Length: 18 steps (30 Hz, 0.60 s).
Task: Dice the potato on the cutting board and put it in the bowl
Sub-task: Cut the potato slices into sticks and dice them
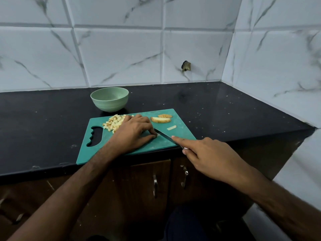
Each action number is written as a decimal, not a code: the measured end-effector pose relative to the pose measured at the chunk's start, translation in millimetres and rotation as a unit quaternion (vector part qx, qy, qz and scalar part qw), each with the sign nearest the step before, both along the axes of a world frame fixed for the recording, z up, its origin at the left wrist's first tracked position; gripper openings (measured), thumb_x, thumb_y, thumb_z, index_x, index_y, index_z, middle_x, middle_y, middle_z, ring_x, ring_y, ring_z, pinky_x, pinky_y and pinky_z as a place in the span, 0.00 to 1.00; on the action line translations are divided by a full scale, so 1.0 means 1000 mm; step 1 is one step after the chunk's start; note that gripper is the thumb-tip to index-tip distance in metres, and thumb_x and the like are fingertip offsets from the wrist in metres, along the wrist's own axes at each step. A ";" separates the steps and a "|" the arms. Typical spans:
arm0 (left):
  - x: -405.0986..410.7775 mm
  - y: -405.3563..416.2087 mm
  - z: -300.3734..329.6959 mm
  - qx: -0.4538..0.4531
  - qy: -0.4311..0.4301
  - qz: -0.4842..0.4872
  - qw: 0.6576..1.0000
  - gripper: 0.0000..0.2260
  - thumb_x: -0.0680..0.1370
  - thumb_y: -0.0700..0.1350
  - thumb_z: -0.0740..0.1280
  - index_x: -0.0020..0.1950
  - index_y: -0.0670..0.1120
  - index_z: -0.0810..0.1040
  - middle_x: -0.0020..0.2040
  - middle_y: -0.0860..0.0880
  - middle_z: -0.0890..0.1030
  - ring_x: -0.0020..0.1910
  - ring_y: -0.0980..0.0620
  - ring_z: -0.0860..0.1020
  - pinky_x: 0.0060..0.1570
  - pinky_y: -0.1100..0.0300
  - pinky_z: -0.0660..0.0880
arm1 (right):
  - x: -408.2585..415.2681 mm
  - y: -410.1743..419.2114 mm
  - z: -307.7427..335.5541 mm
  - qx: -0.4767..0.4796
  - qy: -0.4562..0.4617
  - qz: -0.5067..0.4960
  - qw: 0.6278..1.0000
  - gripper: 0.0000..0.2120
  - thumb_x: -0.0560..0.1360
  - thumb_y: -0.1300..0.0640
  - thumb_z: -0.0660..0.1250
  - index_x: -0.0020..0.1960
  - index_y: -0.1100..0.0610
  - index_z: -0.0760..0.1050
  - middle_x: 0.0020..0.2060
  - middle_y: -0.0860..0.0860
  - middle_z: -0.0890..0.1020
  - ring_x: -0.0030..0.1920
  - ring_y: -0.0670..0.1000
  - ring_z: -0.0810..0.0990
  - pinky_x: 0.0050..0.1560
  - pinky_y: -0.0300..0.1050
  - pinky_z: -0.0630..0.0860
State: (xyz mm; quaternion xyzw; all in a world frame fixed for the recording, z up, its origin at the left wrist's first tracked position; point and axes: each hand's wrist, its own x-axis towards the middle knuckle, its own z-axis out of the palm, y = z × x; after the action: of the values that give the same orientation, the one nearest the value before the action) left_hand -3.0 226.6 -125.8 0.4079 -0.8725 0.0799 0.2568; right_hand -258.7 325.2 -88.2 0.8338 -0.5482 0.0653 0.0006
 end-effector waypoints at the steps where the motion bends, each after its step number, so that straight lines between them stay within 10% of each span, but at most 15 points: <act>1: 0.000 0.000 0.000 -0.001 0.001 -0.002 1.000 0.08 0.77 0.57 0.67 0.48 0.56 0.83 0.49 0.60 0.78 0.52 0.56 0.74 0.47 0.57 0.58 | 0.000 0.000 -0.001 0.001 -0.002 0.000 1.000 0.23 0.86 0.45 0.50 0.79 0.30 0.50 0.51 0.43 0.80 0.34 0.44 0.72 0.32 0.36 0.67; 10: -0.001 0.001 0.000 0.010 -0.001 0.000 1.000 0.06 0.77 0.56 0.68 0.48 0.56 0.82 0.49 0.59 0.78 0.51 0.56 0.74 0.48 0.55 0.63 | 0.006 -0.006 0.002 -0.029 0.005 -0.005 1.000 0.23 0.87 0.45 0.49 0.80 0.32 0.49 0.42 0.41 0.73 0.32 0.44 0.69 0.32 0.39 0.65; 18: -0.001 -0.001 0.000 0.013 0.004 -0.002 1.000 0.08 0.77 0.58 0.66 0.48 0.57 0.81 0.49 0.61 0.76 0.51 0.57 0.74 0.47 0.57 0.60 | -0.004 0.001 0.003 0.005 0.000 0.002 1.000 0.23 0.87 0.44 0.49 0.79 0.30 0.50 0.54 0.45 0.80 0.34 0.43 0.71 0.33 0.36 0.68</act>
State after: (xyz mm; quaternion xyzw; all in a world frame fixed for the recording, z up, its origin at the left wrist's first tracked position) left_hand -3.5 225.8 -126.0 0.4100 -0.8733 0.0664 0.2548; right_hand -263.0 326.5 -85.1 0.8349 -0.5467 0.0628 -0.0038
